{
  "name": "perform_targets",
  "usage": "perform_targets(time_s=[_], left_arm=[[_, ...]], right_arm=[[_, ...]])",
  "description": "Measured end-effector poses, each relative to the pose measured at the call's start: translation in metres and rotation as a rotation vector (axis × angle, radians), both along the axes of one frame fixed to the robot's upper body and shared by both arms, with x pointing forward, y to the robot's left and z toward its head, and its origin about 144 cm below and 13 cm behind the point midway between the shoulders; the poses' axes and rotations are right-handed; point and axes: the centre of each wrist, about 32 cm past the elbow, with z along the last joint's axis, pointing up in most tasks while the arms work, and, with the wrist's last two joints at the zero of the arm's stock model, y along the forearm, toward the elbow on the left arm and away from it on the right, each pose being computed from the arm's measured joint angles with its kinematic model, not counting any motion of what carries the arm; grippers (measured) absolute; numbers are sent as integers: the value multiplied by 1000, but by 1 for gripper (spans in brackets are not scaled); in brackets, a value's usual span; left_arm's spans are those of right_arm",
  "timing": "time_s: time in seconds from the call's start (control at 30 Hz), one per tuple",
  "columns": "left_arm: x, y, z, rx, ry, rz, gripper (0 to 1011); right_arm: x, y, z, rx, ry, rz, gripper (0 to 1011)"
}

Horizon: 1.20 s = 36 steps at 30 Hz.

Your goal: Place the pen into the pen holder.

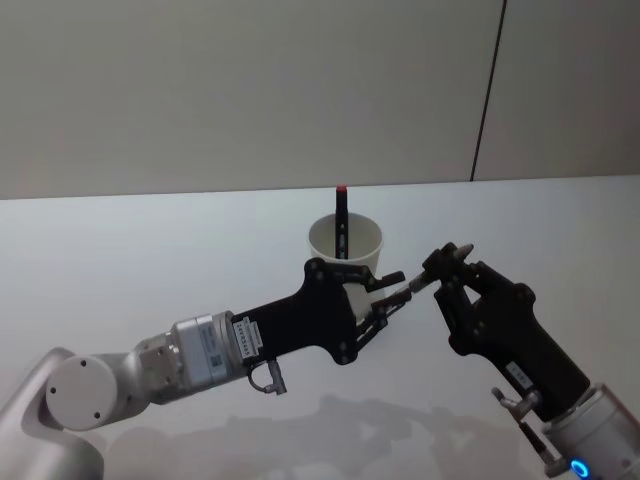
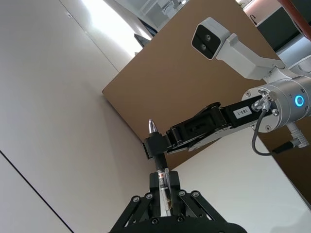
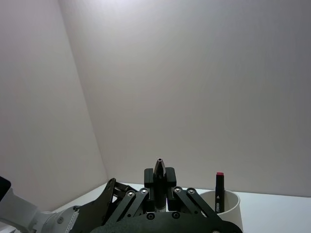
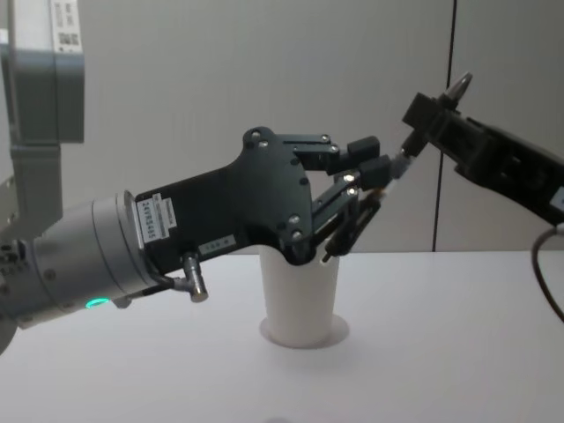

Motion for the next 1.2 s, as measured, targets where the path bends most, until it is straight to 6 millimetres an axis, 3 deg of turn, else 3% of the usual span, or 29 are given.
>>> perform_targets(time_s=[1.03, 1.2], left_arm=[[0, 0, 0, 0, 0, 0, 138], [0, 0, 0, 0, 0, 0, 260]], right_arm=[[4, 1, 5, 5, -12, -3, 118], [3, 0, 5, 5, -15, -4, 118]])
